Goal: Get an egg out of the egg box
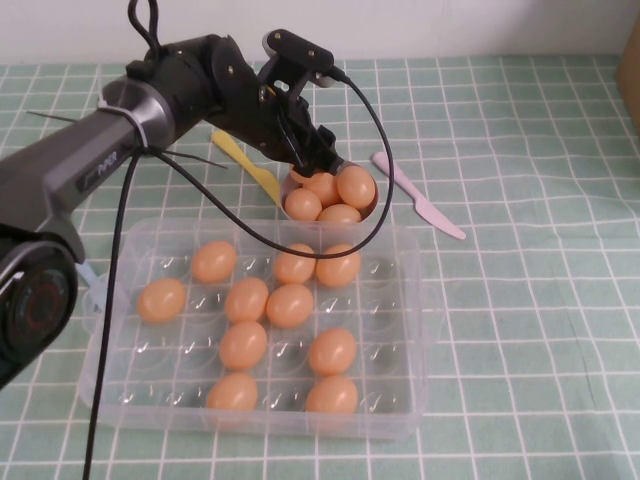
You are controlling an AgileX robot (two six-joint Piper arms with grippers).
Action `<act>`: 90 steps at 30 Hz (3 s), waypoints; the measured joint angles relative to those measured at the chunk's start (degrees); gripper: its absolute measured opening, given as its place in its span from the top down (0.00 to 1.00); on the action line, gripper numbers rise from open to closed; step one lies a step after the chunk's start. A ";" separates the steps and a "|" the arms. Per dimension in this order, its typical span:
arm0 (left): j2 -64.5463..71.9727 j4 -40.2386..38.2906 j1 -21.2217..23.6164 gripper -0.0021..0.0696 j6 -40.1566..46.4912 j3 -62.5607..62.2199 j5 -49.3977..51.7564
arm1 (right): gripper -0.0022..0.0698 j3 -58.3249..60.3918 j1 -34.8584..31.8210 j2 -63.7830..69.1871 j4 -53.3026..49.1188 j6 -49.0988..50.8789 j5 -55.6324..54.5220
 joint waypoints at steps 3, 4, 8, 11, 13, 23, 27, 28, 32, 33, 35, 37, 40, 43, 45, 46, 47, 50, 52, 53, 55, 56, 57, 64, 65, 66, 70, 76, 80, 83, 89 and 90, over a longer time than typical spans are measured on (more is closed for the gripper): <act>0.40 0.34 0.00 0.50 0.14 -0.11 -0.28 | 0.99 0.00 0.00 0.00 0.00 0.00 0.00; 0.44 0.39 0.00 0.50 0.29 -0.11 -0.28 | 0.99 0.00 0.00 0.00 0.00 0.00 0.00; 0.87 0.39 0.00 0.50 1.52 -0.21 -0.54 | 0.99 0.00 0.00 0.00 0.00 0.00 0.00; 1.24 0.39 0.00 0.50 1.90 -0.21 -0.64 | 0.99 0.00 0.00 0.00 0.00 0.00 0.00; 1.35 0.39 0.00 0.50 1.88 -0.21 -0.64 | 0.99 0.00 0.00 0.00 0.00 0.00 0.00; 1.35 0.39 0.00 0.50 1.88 -0.21 -0.16 | 0.99 0.00 0.00 0.00 0.00 0.00 0.00; 1.35 0.39 0.00 0.50 1.88 -0.21 -0.05 | 0.99 0.00 0.00 0.00 0.00 0.00 0.00; 1.35 0.39 0.00 0.50 1.88 -0.21 0.11 | 0.99 0.00 0.00 0.00 0.00 0.00 0.00; 0.51 0.39 0.00 0.44 1.88 -0.21 0.60 | 0.99 0.00 0.00 0.00 0.00 0.00 0.00; 0.41 0.39 0.00 0.42 1.88 -0.21 0.85 | 0.99 0.00 0.00 0.00 0.00 0.00 0.00; 0.14 0.39 0.00 0.38 1.88 -0.21 1.38 | 0.99 0.00 0.00 0.00 0.00 0.00 0.00; 0.06 0.39 0.00 0.36 1.88 -0.21 1.76 | 0.99 0.00 0.00 0.00 0.00 0.00 0.00; 0.06 0.39 0.00 0.35 1.88 -0.21 2.22 | 0.99 0.00 0.00 0.00 0.00 0.00 0.00; -0.08 0.39 0.00 0.34 1.88 -0.21 2.67 | 0.99 0.00 0.00 0.00 0.00 0.00 0.00; -0.46 0.48 0.00 0.34 1.88 -0.21 3.31 | 0.99 0.00 0.00 0.00 0.00 0.00 0.00; -0.83 0.48 0.00 0.34 1.88 -0.21 3.57 | 0.99 0.00 0.00 0.00 0.00 0.00 0.00; -1.42 0.60 0.00 0.34 1.88 -0.21 4.07 | 0.99 0.00 0.00 0.00 0.00 0.00 0.00; -3.89 0.60 0.00 0.34 1.88 -0.21 5.17 | 0.99 0.00 0.00 0.00 0.00 0.00 0.00; -6.21 0.60 0.00 0.34 1.77 -0.21 6.20 | 0.99 0.00 0.00 0.00 0.00 0.00 0.00; -7.07 0.60 0.00 0.34 1.66 -0.21 6.76 | 0.99 0.00 0.00 0.00 0.00 0.00 0.00; -9.13 0.60 0.00 0.34 0.85 -0.21 8.92 | 0.99 0.00 0.00 0.00 0.00 0.00 0.00; -9.87 0.60 0.00 0.34 -0.03 -0.21 10.09 | 0.99 0.00 0.00 0.00 0.00 0.00 0.00; -10.77 0.60 0.00 0.34 -1.31 -0.21 11.56 | 0.99 0.00 0.00 0.00 0.00 0.00 0.00; -19.90 0.60 0.00 0.55 -5.55 7.46 15.53 | 0.99 0.00 0.00 0.00 0.00 0.00 0.00; -21.59 0.60 0.00 0.61 -5.55 9.70 14.79 | 0.99 0.00 0.00 0.00 0.00 0.00 0.00; -23.88 0.60 0.00 0.68 -5.61 12.76 13.36 | 0.99 0.00 0.00 0.00 0.00 0.00 0.00; -33.18 0.60 0.00 0.90 -5.69 24.98 6.33 | 0.99 0.00 0.00 0.00 0.00 0.00 0.00; -47.11 -0.34 0.00 0.97 -5.69 40.98 -0.72 | 0.99 0.00 0.00 0.00 0.00 0.00 0.00; -55.37 -0.41 0.00 0.97 -5.69 48.61 -2.60 | 0.99 0.00 0.00 0.00 0.00 0.00 0.00; -62.44 -0.69 0.00 0.97 -5.69 54.51 -4.08 | 0.99 0.00 0.00 0.00 0.00 0.00 0.00; -75.18 -3.35 0.00 0.97 -7.01 66.44 -8.64 | 0.99 0.00 0.00 0.00 0.00 0.00 0.00; -77.11 -3.44 0.00 0.97 -7.27 68.15 -9.09 | 0.99 0.00 0.00 0.00 0.00 0.00 0.00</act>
